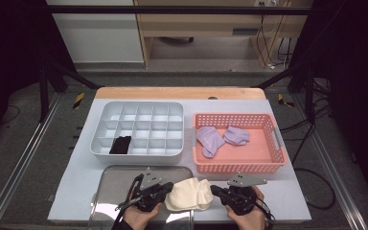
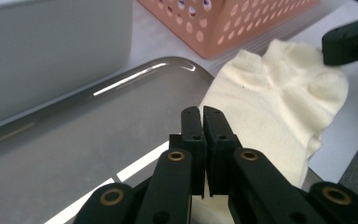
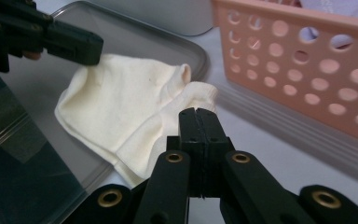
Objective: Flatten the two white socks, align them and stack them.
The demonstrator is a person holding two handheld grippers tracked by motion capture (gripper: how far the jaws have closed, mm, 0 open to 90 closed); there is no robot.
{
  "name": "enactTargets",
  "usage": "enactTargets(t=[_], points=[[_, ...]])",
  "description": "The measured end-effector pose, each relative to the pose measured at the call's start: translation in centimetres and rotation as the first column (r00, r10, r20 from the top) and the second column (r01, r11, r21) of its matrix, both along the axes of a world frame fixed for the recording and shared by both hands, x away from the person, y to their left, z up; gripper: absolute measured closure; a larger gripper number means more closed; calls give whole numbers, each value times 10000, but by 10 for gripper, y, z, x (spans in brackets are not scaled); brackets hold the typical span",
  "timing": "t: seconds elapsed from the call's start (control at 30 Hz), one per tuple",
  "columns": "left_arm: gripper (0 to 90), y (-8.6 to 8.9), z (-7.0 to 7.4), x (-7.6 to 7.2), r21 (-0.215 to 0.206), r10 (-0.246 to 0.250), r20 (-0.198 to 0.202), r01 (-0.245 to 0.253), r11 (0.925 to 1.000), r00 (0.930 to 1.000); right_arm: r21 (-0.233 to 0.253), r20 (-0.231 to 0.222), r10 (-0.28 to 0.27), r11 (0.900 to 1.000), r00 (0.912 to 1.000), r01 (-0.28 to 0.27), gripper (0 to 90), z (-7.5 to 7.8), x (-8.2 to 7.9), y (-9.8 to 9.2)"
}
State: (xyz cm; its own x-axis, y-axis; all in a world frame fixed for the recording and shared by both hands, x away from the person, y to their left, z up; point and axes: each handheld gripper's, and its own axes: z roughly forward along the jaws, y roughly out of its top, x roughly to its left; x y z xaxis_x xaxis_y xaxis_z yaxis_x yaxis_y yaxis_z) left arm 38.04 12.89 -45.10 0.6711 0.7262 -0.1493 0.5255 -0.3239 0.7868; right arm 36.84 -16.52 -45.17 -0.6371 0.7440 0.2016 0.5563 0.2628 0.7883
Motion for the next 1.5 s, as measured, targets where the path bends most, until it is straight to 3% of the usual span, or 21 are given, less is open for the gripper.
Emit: enactTargets(t=[0.23, 0.37, 0.63, 0.83, 1.0, 1.1, 1.27, 1.37, 1.5], points=[[873, 11, 0, -1, -68, -125, -335, 123, 9999, 9994, -205, -481, 318, 9993, 9983, -328, 900, -6, -7, 8], [871, 8, -7, 0, 261, -309, -469, 321, 9991, 9984, -427, -664, 258, 9987, 9975, -287, 900, -13, -7, 8], [843, 4, -10, -2, 241, -276, -367, 285, 9993, 9989, -941, -402, 97, 9955, 9991, -135, 900, -17, -7, 13], [860, 5, -9, -2, 163, -333, -246, 337, 9993, 9991, -791, 91, -76, 9968, 9999, 83, 900, -12, -9, 11], [853, 3, -11, -3, 277, -422, -218, 428, 9987, 9989, -1299, -310, -109, 9915, 9995, 68, 900, -19, -7, 14], [764, 5, -10, -3, 281, -236, -64, 237, 9993, 9997, -1294, -232, -96, 9916, 9997, 65, 877, -19, -6, 14], [541, 9, -10, -5, 419, -101, -160, 108, 9991, 9998, -538, -45, -254, 9982, 9997, 252, 785, -16, -5, 10], [497, 10, -15, -7, 741, -85, -214, 101, 9972, 9997, -524, -387, -240, 9984, 9990, 219, 742, -24, 0, 11], [485, 10, -20, -8, 843, -80, -379, 112, 9964, 9993, -474, -886, -238, 9987, 9958, 196, 708, -33, 4, 11]])
